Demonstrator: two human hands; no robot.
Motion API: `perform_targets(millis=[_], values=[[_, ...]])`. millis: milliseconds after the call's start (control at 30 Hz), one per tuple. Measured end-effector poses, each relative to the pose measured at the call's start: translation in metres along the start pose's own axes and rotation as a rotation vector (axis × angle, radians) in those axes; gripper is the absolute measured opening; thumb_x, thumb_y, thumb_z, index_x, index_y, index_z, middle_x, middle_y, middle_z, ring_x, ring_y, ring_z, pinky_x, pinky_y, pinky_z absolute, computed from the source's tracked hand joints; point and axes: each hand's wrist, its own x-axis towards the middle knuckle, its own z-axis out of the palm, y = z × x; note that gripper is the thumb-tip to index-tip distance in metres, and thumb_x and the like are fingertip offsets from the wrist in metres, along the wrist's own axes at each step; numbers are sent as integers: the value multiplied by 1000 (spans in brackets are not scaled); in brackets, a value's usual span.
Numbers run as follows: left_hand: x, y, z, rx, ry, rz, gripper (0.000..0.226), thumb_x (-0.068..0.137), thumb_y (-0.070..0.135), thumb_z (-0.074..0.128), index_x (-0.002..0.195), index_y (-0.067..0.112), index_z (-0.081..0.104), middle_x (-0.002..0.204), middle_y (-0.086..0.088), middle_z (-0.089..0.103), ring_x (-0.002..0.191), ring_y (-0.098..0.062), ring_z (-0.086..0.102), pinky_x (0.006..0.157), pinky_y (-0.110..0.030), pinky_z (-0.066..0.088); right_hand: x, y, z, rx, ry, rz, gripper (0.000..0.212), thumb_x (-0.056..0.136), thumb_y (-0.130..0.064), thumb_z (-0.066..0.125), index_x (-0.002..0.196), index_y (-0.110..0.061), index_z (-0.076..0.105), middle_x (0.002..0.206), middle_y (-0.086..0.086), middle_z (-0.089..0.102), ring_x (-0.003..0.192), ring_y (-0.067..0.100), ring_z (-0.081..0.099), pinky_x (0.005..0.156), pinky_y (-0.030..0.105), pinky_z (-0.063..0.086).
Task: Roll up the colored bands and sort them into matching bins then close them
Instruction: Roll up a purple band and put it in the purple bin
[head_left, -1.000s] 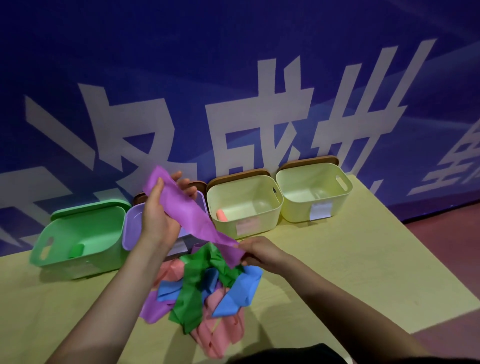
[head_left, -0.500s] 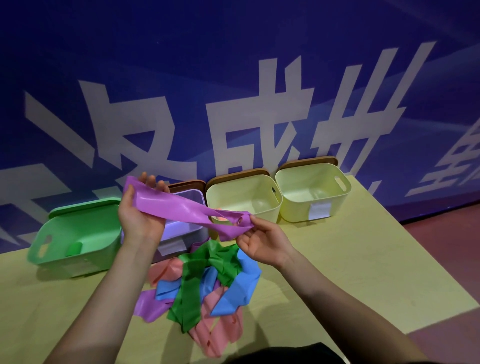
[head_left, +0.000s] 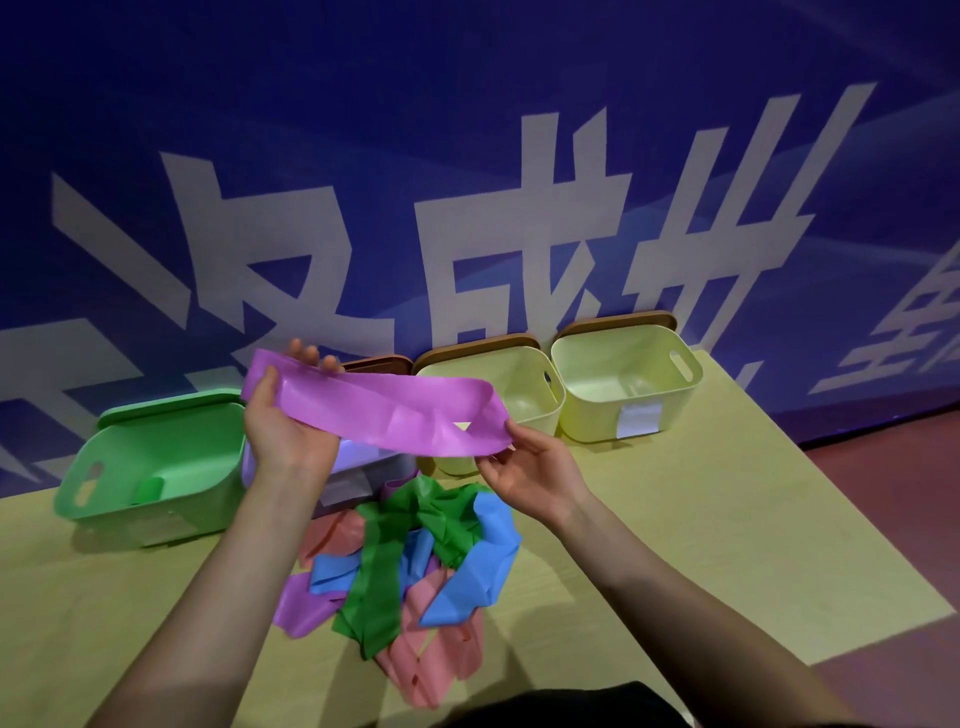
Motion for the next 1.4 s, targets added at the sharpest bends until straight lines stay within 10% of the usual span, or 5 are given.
perform_targets(millis=[167, 400, 600, 900, 1400], values=[[1, -5, 3, 14, -2, -18, 28, 74, 26, 50, 70, 16, 76, 75, 0, 65, 66, -16, 62, 75, -28, 49, 1, 2, -5, -97, 123, -26, 10, 80, -8, 61, 90, -8, 59, 89, 13, 64, 90, 27, 63, 80, 41, 57], [2, -10, 1, 11, 11, -25, 29, 72, 26, 51, 70, 15, 77, 75, -1, 65, 68, -17, 61, 80, -30, 48, -3, 1, -9, 129, -6, -11, 52, 40, 10, 87, 88, 1, 69, 99, 15, 69, 90, 31, 70, 80, 44, 57], [-3, -6, 9, 8, 3, -36, 24, 78, 25, 50, 84, 14, 70, 76, -1, 65, 68, -16, 63, 77, -31, 49, -4, 3, -8, 242, 27, 51, 26, 86, -24, 57, 99, -2, 61, 91, 14, 69, 79, 30, 69, 67, 34, 58], [-34, -22, 46, 299, -144, -94, 30, 100, 33, 37, 95, 12, 59, 67, 0, 63, 61, -14, 59, 69, -27, 52, 12, 19, -30, -438, 272, 370, 55, 85, -48, 59, 113, -2, 52, 104, 18, 57, 96, 35, 59, 86, 44, 49], [-40, -14, 51, 287, -148, -98, 48, 97, 49, 32, 90, 10, 59, 63, -2, 60, 59, -16, 58, 62, -24, 51, 6, 19, -19, -938, 120, -279, 42, 75, -12, 62, 117, -6, 60, 102, 10, 67, 85, 18, 63, 68, 22, 49]])
